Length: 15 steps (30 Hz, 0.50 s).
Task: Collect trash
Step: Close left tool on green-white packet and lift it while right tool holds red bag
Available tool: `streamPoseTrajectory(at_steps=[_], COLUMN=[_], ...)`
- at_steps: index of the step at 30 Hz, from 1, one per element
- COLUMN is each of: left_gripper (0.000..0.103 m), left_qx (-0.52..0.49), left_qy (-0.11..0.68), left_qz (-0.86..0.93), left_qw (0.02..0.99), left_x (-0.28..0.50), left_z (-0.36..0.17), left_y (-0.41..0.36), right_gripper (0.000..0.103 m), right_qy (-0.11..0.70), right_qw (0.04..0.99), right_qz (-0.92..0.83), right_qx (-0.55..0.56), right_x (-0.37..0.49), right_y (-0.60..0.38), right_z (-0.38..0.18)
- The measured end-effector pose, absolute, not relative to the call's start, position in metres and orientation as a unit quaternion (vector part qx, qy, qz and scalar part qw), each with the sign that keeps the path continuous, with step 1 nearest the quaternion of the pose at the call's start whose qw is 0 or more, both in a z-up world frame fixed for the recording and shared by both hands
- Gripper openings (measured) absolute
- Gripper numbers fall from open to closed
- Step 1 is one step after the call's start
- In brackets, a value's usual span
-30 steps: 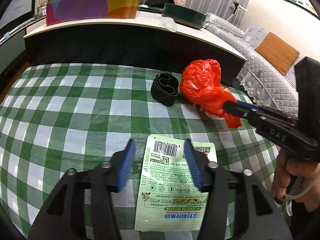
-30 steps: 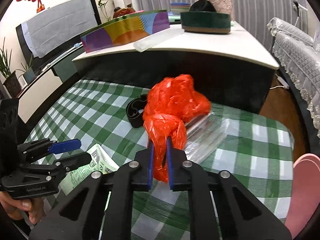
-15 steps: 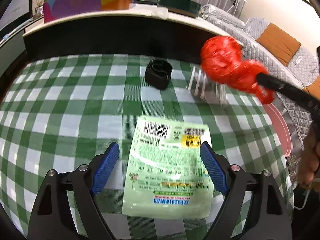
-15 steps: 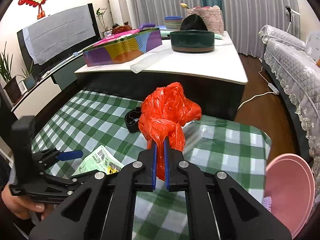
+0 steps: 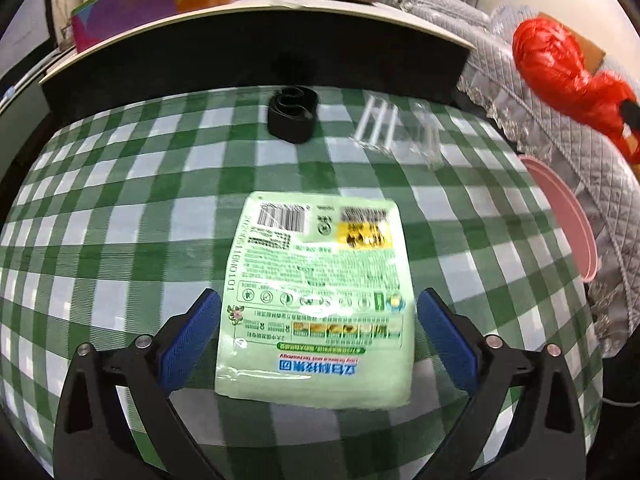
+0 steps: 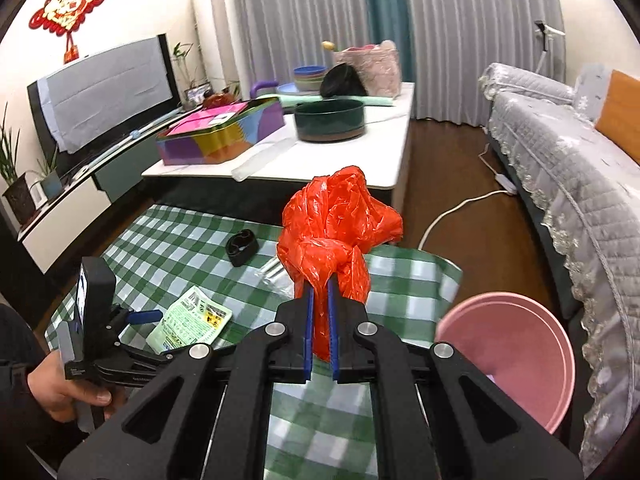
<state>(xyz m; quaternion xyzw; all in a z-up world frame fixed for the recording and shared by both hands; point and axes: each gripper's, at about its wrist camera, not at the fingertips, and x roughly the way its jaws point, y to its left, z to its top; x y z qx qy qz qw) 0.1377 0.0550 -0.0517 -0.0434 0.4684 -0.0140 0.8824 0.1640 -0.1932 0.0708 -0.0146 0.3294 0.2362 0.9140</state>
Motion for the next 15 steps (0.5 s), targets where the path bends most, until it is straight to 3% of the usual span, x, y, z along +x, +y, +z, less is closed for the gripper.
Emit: streamPoseTrajectory(at_steps=[6, 15], left_gripper=[0.095, 0.096], left_qx=[0.014, -0.019], left_qy=[0.479, 0.477], left_qz=[0.003, 0.034], left_qw=[0.878, 0.878], left_x=[0.137, 0.142], left_z=[-0.06, -0.062], left_y=[0.039, 0.054], right_gripper=[0.006, 0.006], right_qy=[0.338, 0.34], right_qw=[0.917, 0.919], right_qz=[0.212, 0.196], right_qx=[0.019, 0.032], right_x=[0.161, 0.161], right_y=[-0.224, -0.243], right_z=[0.052, 0.042])
